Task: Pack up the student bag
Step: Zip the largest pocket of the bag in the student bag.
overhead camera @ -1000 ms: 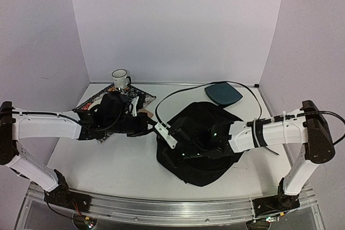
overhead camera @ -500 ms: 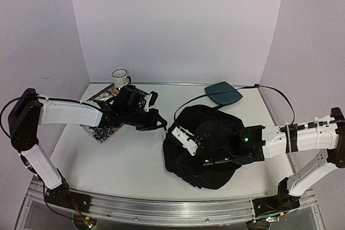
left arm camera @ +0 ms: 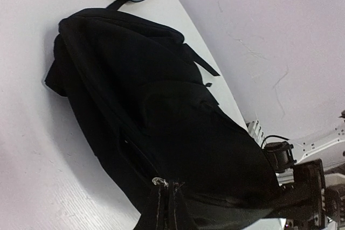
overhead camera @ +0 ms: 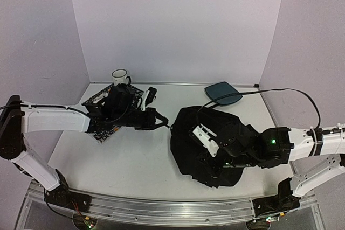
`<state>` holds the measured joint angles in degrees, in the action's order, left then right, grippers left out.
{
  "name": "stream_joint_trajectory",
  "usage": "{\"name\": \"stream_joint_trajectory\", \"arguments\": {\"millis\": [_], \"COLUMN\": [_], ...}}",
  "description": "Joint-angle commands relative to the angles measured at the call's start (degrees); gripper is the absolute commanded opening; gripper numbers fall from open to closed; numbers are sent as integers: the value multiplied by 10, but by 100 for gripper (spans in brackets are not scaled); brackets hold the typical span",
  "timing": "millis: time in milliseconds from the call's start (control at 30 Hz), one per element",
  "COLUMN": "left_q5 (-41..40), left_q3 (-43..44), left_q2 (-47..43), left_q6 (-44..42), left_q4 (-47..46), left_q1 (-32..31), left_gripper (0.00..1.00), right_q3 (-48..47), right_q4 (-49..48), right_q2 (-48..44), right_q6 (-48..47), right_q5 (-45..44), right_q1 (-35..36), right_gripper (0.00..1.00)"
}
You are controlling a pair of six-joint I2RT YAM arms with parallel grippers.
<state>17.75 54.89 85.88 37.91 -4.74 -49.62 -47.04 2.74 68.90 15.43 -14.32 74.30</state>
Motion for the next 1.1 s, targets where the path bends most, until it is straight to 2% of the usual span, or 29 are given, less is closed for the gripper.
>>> {"name": "stream_joint_trajectory", "arguments": {"millis": [0, 100, 233, 500, 700, 767, 1067], "left_q5": [-78, -128, -155, -222, -194, -167, -125], "left_q3": [-60, -73, -52, 50, 60, 52, -67], "left_q2": [-78, -83, -30, 113, 162, 146, -9], "left_q6": [9, 5, -10, -37, -9, 0, 54], "left_q4": [-27, -11, -10, -15, -36, -37, -37], "left_q1": [2, 24, 56, 75, 93, 93, 96], "left_gripper": [0, 0, 0, 0, 0, 5, 57], "right_q3": [11, 20, 22, -1, -19, -20, -20], "right_q4": [24, 6, -9, -12, -12, -12, 18], "right_q2": [-17, -29, -51, -86, -81, -69, 17], "right_q6": [-14, -37, -56, -75, -90, -90, -35], "right_q5": [-30, 50, 111, 138, 139, 139, 99], "right_q1": [-3, -4, -4, -3, -3, -3, -4], "right_gripper": [0, 0, 0, 0, 0, 0, 2]}}
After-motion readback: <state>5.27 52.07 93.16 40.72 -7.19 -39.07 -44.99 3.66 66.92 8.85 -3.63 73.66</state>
